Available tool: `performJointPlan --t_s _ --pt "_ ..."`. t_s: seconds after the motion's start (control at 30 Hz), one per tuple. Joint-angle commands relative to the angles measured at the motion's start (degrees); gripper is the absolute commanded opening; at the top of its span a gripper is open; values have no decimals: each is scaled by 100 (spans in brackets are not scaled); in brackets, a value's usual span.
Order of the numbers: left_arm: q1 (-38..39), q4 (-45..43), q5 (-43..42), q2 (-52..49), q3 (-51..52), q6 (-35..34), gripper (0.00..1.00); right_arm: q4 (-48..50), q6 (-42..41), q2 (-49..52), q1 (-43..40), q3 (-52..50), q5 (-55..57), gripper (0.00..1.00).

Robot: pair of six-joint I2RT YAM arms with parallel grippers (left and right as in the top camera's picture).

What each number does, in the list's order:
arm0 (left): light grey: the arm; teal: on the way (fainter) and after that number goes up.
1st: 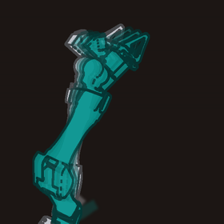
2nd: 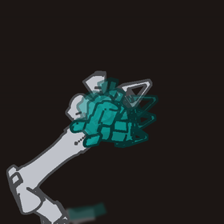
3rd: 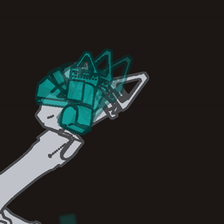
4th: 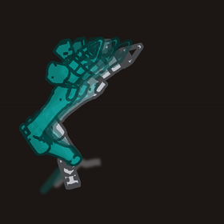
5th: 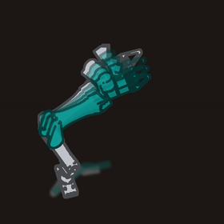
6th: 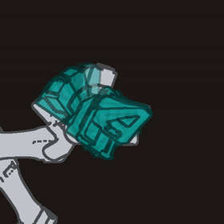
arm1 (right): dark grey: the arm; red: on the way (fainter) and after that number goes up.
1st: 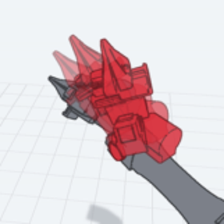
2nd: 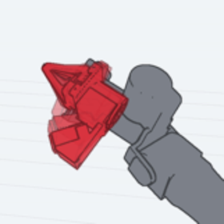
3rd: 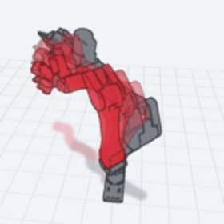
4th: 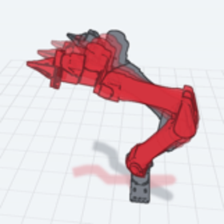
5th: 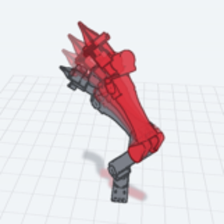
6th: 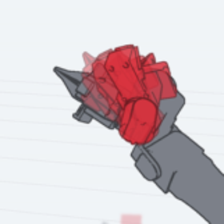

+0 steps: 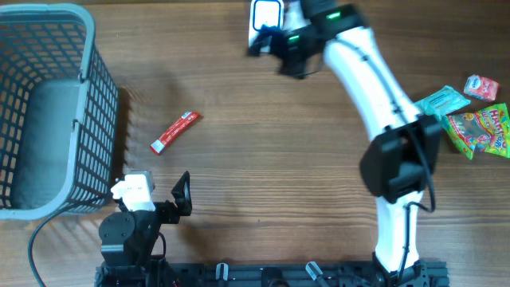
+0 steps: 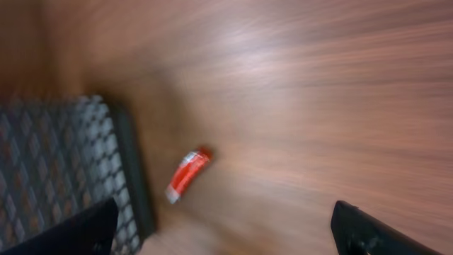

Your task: Scan the item barcode

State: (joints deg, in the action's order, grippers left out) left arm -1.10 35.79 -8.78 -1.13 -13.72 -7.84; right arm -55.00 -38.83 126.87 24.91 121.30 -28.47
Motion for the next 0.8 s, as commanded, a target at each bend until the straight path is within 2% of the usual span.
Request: performJointPlan --t_s 0.0,0.03,0.13,0.23,0.3,0.37,0.57,0.63,0.77 --pt "26 -31 52 35 -4 -11 100 852 -238 382 1049 11 -76 60" --pt "26 -31 52 35 -4 -11 100 1034 -125 437 1209 11 -39 44" --pt "24 -31 52 35 -4 -11 100 1408 -48 796 1829 11 750 7" --pt "26 -31 52 35 -4 -11 100 1478 221 1040 2111 11 1285 5" --pt "26 -31 52 35 -4 -11 100 1700 745 1217 2203 11 868 5" --pt "26 -31 52 35 -4 -11 100 1825 791 1381 2201 11 778 5" --pt "26 -31 55 35 -4 -13 100 2833 1104 2052 2190 11 -684 4" --pt "26 -31 55 35 -4 -11 100 2800 1080 2140 2190 11 -813 5" --pt "26 -31 52 35 -4 -11 100 2094 1408 2243 2190 11 -813 5"
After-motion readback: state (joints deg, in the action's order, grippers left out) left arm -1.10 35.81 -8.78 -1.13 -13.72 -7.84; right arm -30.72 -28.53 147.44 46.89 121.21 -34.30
